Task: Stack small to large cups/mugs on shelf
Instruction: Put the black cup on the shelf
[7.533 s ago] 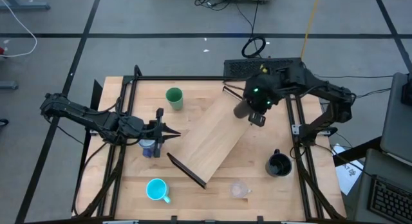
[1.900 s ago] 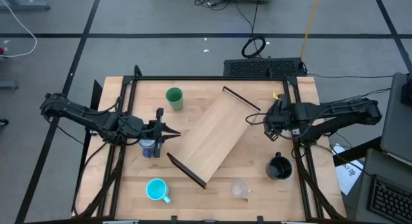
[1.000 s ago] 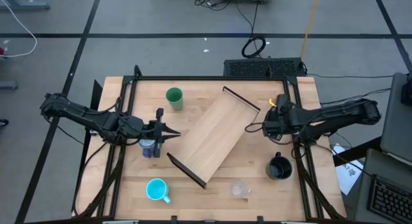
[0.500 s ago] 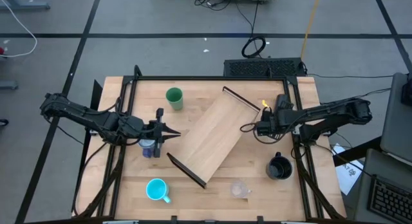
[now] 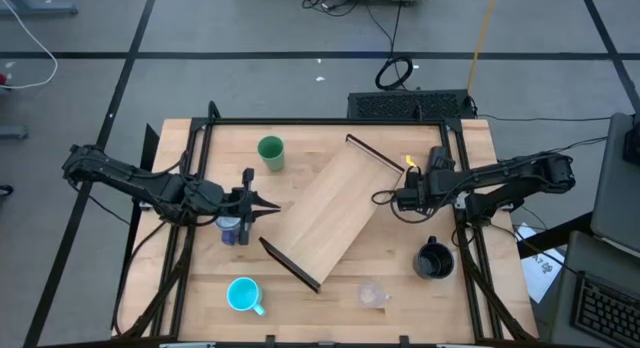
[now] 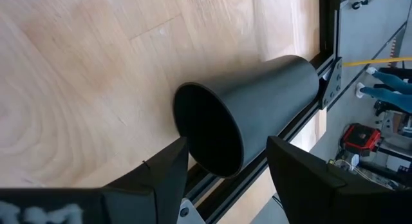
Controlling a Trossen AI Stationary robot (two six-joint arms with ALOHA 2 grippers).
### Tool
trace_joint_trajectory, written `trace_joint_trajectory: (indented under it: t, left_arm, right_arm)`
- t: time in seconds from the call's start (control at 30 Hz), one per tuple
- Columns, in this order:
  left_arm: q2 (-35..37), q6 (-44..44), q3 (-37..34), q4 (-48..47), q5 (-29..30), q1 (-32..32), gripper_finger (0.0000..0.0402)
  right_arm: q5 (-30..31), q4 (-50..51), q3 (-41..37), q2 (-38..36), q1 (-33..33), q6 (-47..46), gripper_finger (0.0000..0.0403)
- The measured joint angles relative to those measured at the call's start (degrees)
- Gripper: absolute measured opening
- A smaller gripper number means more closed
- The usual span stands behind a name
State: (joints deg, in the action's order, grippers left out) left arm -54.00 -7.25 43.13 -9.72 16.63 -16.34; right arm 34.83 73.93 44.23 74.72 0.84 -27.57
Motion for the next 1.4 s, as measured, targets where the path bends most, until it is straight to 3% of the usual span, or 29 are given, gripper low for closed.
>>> trace_joint_trajectory:
  t: [0.57,0.83,1.4]
  left_arm:
    - [0.0,0.0,0.0,0.5,0.0,0.0,0.0031]
    - [0.0,0.0,0.0,1.0,0.0,0.0,0.0031]
    - [0.0,-1.1,0.0,2.9,0.0,0.0,0.0031]
  right_arm:
    - [0.0,-0.2,0.0,0.4,0.0,-0.2,0.0200]
    - [-0.4,-0.7,0.0,3.7,0.0,0.7,0.0178]
    - [-0.5,-0.9,0.0,4.6,5.3,1.3,0.0170]
